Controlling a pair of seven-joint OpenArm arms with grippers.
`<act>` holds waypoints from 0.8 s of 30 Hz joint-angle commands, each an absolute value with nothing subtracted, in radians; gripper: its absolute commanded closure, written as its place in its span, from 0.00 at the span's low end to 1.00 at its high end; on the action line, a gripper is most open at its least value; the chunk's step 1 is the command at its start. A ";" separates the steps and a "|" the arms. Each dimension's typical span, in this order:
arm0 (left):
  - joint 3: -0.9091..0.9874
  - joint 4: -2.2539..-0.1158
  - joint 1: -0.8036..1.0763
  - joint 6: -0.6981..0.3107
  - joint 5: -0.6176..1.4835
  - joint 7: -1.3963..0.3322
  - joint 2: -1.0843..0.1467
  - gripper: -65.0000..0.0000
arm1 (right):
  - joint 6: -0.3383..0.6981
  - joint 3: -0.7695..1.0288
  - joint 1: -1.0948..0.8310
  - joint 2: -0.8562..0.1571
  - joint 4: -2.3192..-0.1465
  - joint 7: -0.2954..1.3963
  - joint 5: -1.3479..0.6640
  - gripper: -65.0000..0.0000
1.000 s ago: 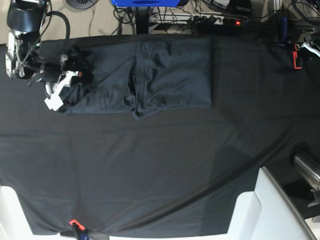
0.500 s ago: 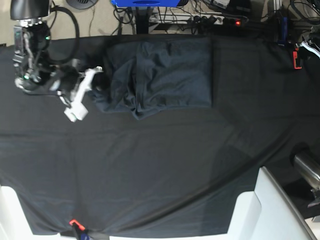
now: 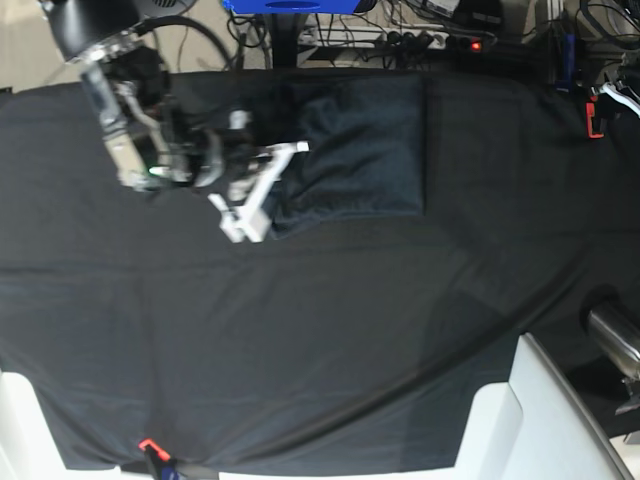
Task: Fold the T-shirt properly
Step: 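Fold the held end with the right gripper over the folded stack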
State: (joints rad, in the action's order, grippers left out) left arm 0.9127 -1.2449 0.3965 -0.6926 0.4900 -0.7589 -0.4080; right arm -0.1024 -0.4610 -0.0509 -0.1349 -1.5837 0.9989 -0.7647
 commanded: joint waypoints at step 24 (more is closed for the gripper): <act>0.892 -1.256 0.394 -0.698 0.501 -0.745 -0.435 1.00 | -0.311 -0.653 0.133 -0.022 -1.468 1.044 -0.780 0.99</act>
